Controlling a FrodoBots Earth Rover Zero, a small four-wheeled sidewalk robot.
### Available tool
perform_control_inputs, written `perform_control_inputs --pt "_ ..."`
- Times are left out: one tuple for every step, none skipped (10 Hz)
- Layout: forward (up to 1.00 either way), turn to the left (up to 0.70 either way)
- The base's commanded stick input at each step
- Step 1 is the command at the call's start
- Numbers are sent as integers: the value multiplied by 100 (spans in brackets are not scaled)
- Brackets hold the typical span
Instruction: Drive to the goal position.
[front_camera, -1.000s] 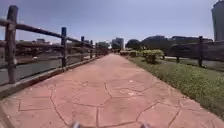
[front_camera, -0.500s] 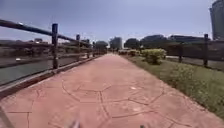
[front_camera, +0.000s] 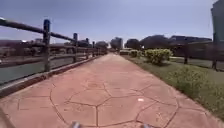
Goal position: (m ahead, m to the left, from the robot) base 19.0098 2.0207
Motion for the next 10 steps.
perform_control_inputs --pt "85 0" --pt "85 0" --pt "85 0" --pt "85 0" --pt "85 0" --pt "85 0" --pt "85 0" --pt "85 -34" --pt "85 -20" --pt "85 0"
